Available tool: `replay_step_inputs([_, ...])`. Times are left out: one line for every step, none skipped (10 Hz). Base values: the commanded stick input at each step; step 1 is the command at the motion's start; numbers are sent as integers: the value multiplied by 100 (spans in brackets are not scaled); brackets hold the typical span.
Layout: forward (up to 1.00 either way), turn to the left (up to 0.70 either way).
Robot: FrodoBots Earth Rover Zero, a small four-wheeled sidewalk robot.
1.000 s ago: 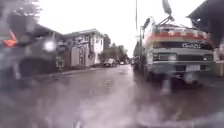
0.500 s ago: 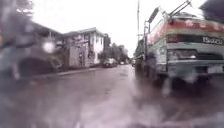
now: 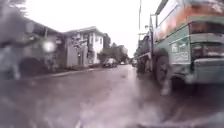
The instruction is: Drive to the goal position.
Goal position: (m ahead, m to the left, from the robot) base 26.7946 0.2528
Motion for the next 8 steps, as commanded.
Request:
replay_step_inputs([100, 0])
replay_step_inputs([100, 0])
replay_step_inputs([100, 0])
replay_step_inputs([100, 0])
replay_step_inputs([100, 0])
replay_step_inputs([100, -6])
replay_step_inputs([100, -17])
replay_step_inputs([100, 0])
